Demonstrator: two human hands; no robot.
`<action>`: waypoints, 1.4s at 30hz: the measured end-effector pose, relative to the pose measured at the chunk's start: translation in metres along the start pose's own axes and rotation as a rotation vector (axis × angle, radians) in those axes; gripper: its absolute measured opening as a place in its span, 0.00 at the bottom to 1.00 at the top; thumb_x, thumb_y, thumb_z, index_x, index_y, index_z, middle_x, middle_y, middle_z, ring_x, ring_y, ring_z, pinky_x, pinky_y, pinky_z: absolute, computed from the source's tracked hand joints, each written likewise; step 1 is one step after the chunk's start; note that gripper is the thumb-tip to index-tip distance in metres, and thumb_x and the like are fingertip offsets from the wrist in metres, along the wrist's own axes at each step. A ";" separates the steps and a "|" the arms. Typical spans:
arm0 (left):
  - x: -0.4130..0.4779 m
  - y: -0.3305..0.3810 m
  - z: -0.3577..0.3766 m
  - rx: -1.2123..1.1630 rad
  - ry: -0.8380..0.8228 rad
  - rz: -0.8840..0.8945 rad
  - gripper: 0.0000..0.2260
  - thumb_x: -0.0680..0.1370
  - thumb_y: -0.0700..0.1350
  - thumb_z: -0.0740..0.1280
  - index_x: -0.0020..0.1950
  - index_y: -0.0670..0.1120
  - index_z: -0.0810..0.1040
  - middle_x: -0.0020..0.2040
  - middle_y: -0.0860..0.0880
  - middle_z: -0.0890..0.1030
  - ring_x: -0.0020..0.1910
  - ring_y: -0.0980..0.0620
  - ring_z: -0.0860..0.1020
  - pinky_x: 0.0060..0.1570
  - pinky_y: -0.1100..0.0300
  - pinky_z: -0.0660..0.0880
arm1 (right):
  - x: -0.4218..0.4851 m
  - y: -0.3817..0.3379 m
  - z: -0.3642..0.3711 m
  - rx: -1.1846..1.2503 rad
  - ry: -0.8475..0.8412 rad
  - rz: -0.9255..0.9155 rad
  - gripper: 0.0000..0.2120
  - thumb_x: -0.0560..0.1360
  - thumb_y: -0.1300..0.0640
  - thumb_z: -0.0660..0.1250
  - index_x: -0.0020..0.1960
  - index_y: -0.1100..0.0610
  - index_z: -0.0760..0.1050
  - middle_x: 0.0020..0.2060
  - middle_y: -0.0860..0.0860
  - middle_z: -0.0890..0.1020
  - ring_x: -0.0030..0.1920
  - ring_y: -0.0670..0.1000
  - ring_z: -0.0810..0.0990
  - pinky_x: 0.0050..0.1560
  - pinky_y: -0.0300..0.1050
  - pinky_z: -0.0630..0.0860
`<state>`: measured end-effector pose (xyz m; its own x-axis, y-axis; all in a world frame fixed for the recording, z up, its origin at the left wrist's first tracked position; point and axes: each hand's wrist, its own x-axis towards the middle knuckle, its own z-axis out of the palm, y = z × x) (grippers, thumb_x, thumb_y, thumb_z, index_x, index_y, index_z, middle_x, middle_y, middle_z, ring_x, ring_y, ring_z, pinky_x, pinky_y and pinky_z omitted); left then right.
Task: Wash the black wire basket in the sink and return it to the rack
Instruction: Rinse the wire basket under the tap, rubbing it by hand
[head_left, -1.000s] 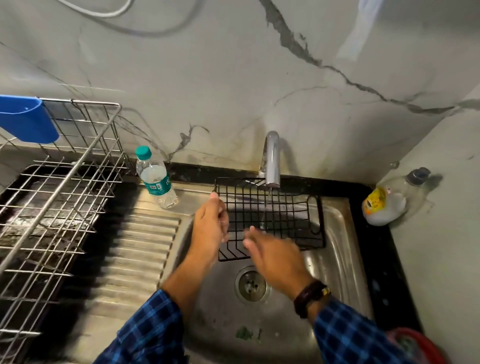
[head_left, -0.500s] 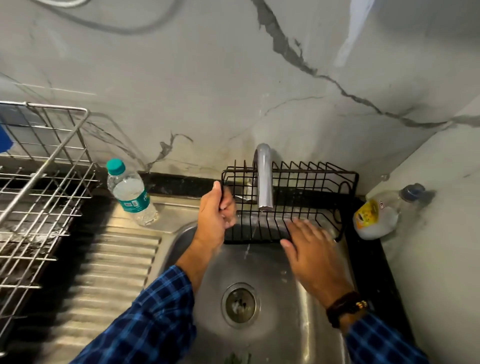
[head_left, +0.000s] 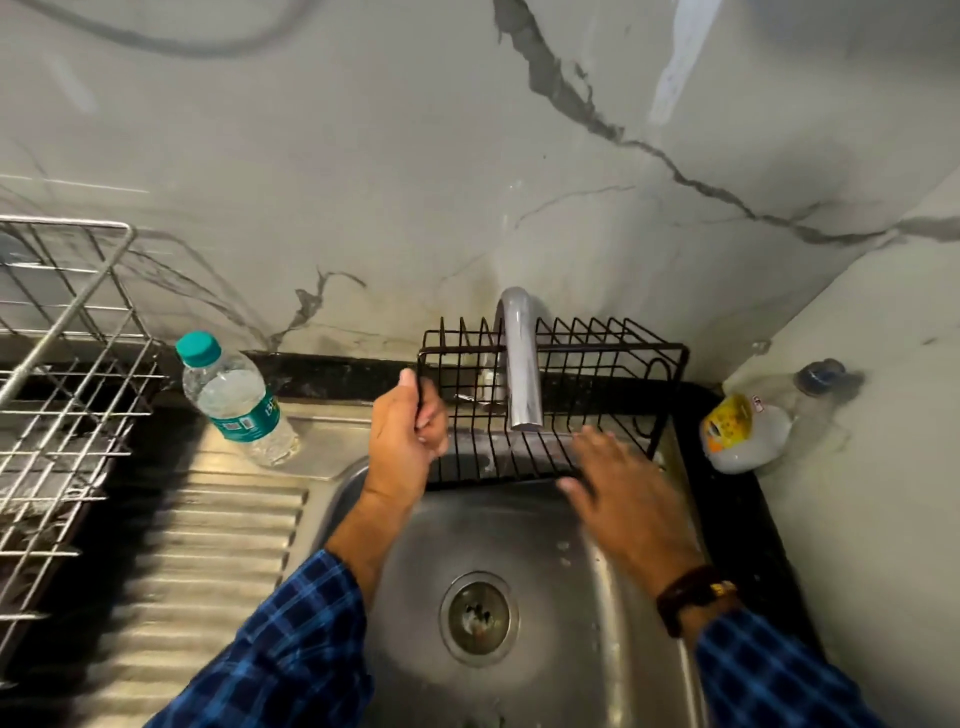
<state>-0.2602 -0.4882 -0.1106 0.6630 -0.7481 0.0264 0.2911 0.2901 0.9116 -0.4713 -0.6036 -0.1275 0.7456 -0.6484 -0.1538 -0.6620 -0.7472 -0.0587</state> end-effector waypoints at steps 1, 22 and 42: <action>-0.004 0.000 -0.001 0.002 -0.007 -0.004 0.22 0.83 0.54 0.50 0.30 0.51 0.66 0.25 0.53 0.61 0.23 0.54 0.57 0.22 0.62 0.56 | -0.002 0.010 -0.002 -0.032 -0.014 0.030 0.31 0.81 0.37 0.51 0.80 0.49 0.56 0.79 0.49 0.61 0.78 0.49 0.58 0.76 0.48 0.57; -0.085 -0.008 -0.006 -0.466 0.277 -0.960 0.25 0.84 0.58 0.54 0.29 0.50 0.64 0.21 0.54 0.62 0.14 0.58 0.58 0.13 0.69 0.53 | -0.056 0.036 -0.048 0.377 0.237 0.409 0.29 0.75 0.35 0.64 0.69 0.52 0.71 0.70 0.55 0.72 0.70 0.58 0.70 0.67 0.62 0.71; -0.131 0.026 0.007 0.383 0.293 -0.652 0.21 0.84 0.61 0.51 0.42 0.48 0.71 0.27 0.53 0.62 0.23 0.56 0.58 0.21 0.61 0.57 | -0.054 -0.037 -0.034 0.250 0.127 0.231 0.22 0.80 0.51 0.62 0.72 0.52 0.65 0.70 0.57 0.71 0.70 0.59 0.69 0.69 0.58 0.70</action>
<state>-0.3443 -0.3863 -0.0876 0.6107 -0.4939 -0.6190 0.4606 -0.4143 0.7850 -0.4842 -0.5459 -0.0832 0.5672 -0.8208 -0.0684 -0.8009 -0.5303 -0.2782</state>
